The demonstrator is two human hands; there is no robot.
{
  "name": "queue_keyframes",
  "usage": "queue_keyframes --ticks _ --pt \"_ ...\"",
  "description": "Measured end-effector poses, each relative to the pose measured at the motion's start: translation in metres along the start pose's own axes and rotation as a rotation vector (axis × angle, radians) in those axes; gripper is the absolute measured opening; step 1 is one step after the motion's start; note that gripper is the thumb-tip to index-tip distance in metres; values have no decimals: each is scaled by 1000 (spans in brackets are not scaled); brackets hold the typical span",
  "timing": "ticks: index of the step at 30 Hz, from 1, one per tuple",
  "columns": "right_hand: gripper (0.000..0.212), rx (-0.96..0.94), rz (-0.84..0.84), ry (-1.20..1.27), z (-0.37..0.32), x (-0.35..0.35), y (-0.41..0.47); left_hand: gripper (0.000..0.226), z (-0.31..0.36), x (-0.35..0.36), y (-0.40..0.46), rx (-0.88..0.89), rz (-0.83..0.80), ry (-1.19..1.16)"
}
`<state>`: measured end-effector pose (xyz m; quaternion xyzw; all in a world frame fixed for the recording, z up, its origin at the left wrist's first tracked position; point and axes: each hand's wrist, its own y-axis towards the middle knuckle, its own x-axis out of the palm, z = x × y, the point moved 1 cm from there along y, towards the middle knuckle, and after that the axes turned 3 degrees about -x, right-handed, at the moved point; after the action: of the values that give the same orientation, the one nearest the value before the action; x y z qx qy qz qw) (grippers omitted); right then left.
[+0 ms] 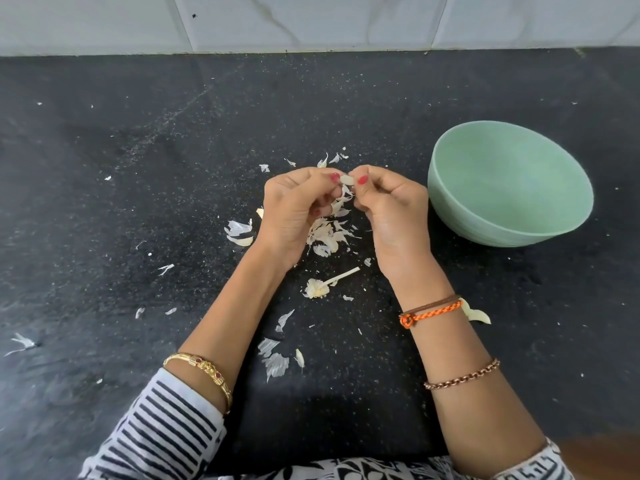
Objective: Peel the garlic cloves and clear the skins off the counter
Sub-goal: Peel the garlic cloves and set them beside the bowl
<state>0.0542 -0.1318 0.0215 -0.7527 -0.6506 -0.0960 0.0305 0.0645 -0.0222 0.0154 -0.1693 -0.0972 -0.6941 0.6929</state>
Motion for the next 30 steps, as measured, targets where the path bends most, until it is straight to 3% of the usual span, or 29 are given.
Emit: queue_keyframes --ticks 5,8,10,13,15,18,25,30 --pt "24 213 -47 325 -1 5 0 48 6 5 -3 -160 -10 -146" --pt "33 203 7 374 -1 3 1 51 7 0 1 -336 71 -269" --pt "31 121 54 246 -3 1 1 49 7 -3 1 -266 134 -156" --pt "18 26 67 -5 -6 2 -4 35 3 -2 -2 5 173 248" --pt "17 -10 80 -78 -7 3 -6 39 -2 -1 -4 167 154 428" --pt "10 -12 89 -94 -8 1 -5 48 -4 -5 -3 214 133 391" --pt "14 -46 27 -153 -9 1 -5 13 -2 -3 -3 229 47 242" --pt "22 -30 118 -135 -8 5 -4 29 -7 2 -3 228 125 189"
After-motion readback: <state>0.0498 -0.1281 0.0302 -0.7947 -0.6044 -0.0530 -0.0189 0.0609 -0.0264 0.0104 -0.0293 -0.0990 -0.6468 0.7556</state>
